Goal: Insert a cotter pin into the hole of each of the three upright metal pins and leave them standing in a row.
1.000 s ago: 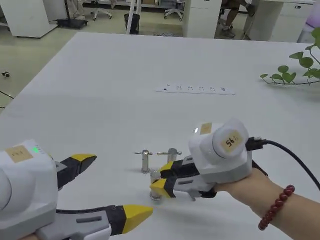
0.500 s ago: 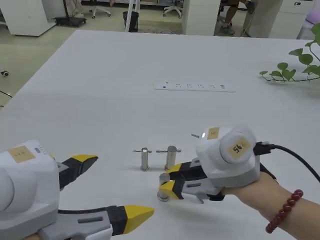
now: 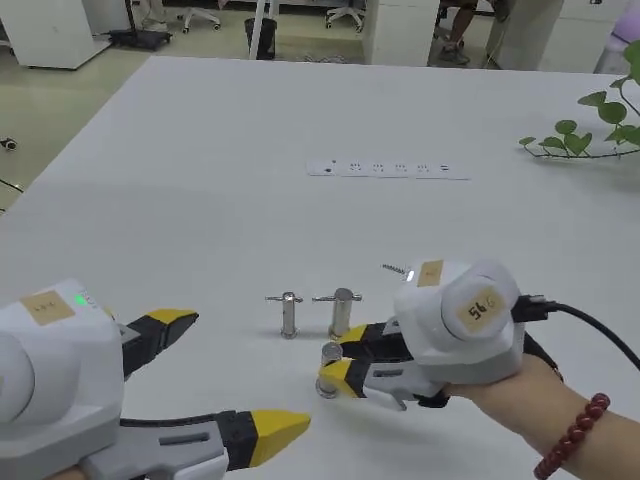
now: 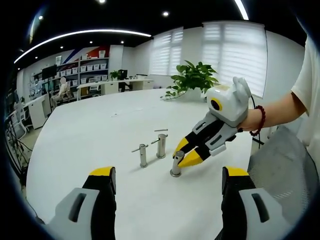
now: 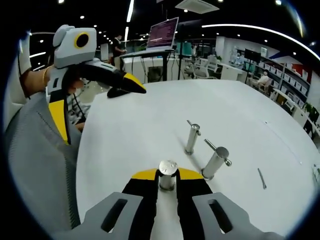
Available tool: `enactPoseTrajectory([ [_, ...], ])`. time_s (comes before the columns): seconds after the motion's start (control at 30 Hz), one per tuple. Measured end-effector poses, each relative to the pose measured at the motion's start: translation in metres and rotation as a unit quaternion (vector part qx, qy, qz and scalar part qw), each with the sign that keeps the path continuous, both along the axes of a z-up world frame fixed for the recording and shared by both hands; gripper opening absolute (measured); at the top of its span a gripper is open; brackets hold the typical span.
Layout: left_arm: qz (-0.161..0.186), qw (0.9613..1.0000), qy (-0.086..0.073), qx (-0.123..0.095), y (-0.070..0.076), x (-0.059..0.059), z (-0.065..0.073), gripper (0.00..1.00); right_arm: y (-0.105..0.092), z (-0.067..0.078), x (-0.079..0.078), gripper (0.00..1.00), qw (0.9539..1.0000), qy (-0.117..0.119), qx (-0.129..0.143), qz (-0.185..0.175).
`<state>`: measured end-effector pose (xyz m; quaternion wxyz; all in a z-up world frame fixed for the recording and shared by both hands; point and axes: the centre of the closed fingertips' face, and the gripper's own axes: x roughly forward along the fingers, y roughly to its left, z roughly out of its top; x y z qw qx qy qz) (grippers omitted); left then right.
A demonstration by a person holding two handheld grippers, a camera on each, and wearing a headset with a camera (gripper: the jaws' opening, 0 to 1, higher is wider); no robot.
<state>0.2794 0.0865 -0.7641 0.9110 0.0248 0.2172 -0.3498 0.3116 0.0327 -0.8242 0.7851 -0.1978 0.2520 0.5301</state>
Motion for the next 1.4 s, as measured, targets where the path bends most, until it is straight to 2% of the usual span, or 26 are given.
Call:
enactPoseTrajectory([
  [0.17,-0.001,1.0000,0.001,0.002,0.000,0.000,-0.001,0.87,-0.001,0.000,0.002,0.14,0.9996,0.008,0.009,-0.025],
  [0.43,-0.004,1.0000,0.005,0.004,-0.001,-0.002,-0.003,0.87,0.000,0.000,0.003,0.15,0.9992,0.011,0.016,-0.035],
  [0.53,-0.005,1.0000,0.005,0.005,-0.001,-0.002,-0.003,0.87,0.003,0.005,0.004,0.19,0.9986,0.018,0.031,-0.039],
  [0.63,-0.005,1.0000,0.004,0.004,-0.001,-0.002,-0.002,0.87,0.004,0.007,0.004,0.22,0.9988,0.019,0.028,-0.036],
  [0.77,-0.004,1.0000,0.002,0.001,-0.002,-0.001,-0.001,0.88,0.004,0.014,0.003,0.24,0.9980,0.031,0.041,-0.036],
  [0.9,-0.002,1.0000,-0.001,-0.006,-0.002,0.000,0.001,0.89,0.002,0.018,0.002,0.28,0.9976,0.039,0.043,-0.037],
  [1.13,-0.005,0.9998,-0.004,-0.019,-0.007,-0.001,0.004,0.92,-0.009,0.025,0.003,0.33,0.9969,0.055,0.041,-0.039],
  [1.4,0.000,0.9995,-0.012,-0.028,-0.008,0.001,0.008,0.96,-0.030,0.034,0.019,0.33,0.9967,0.056,0.033,-0.049],
])
